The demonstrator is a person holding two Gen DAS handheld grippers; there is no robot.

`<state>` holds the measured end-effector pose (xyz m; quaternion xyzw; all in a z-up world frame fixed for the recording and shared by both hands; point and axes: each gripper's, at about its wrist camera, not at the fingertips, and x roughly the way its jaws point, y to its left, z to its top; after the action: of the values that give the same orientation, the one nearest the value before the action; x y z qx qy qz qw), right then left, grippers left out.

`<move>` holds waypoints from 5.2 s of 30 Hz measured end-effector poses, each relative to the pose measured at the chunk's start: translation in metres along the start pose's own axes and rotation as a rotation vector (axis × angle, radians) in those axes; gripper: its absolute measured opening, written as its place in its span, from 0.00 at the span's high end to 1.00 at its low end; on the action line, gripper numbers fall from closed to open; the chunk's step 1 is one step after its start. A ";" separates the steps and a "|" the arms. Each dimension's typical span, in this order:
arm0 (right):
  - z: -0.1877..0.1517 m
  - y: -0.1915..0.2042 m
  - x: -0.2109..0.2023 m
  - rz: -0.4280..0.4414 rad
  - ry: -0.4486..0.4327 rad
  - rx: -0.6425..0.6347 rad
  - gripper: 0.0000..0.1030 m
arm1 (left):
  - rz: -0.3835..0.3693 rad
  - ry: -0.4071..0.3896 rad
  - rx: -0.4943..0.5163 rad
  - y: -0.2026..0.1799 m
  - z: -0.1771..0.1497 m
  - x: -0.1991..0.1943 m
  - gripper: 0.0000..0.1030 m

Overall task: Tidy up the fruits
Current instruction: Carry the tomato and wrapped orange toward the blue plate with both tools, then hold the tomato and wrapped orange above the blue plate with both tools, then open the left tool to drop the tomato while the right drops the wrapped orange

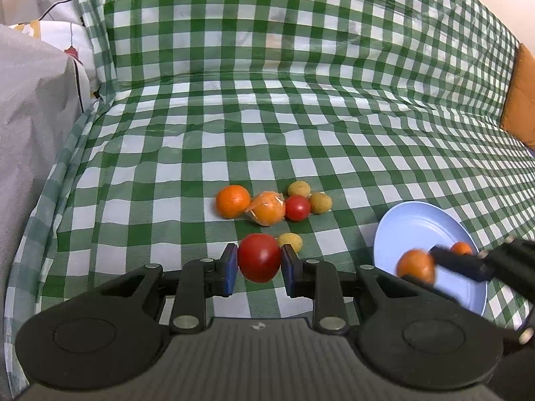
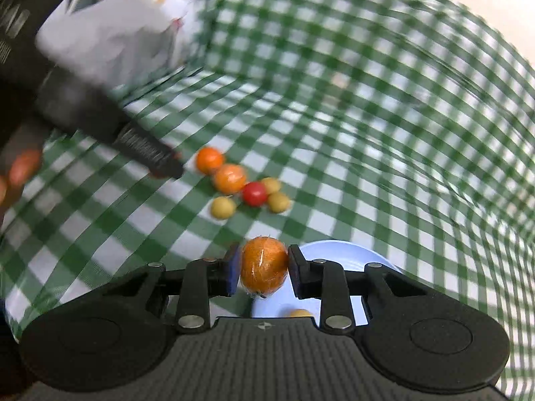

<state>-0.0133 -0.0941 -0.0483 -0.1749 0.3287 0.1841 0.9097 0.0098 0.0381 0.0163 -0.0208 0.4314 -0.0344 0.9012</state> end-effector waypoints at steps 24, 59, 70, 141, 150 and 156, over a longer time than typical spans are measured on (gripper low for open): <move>-0.032 -0.122 -0.024 -0.160 -0.024 0.465 0.70 | -0.096 -0.069 0.100 -0.035 0.002 0.006 0.71; -0.051 -0.134 -0.002 -0.151 0.141 0.495 0.70 | -0.287 -0.137 0.312 -0.138 -0.020 0.022 0.71; -0.051 -0.132 0.002 -0.146 0.148 0.482 0.70 | -0.286 -0.138 0.315 -0.138 -0.021 0.022 0.71; -0.051 -0.134 0.003 -0.152 0.146 0.461 0.69 | -0.312 -0.140 0.304 -0.146 -0.024 0.017 0.70; -0.050 -0.134 0.002 -0.164 0.140 0.459 0.68 | -0.304 -0.143 0.303 -0.146 -0.024 0.018 0.70; -0.046 -0.130 0.001 -0.172 0.134 0.460 0.65 | -0.297 -0.149 0.304 -0.141 -0.023 0.017 0.70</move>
<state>0.0216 -0.2277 -0.0570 -0.0024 0.4054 0.0145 0.9140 -0.0037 -0.1041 -0.0022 0.0498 0.3458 -0.2297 0.9084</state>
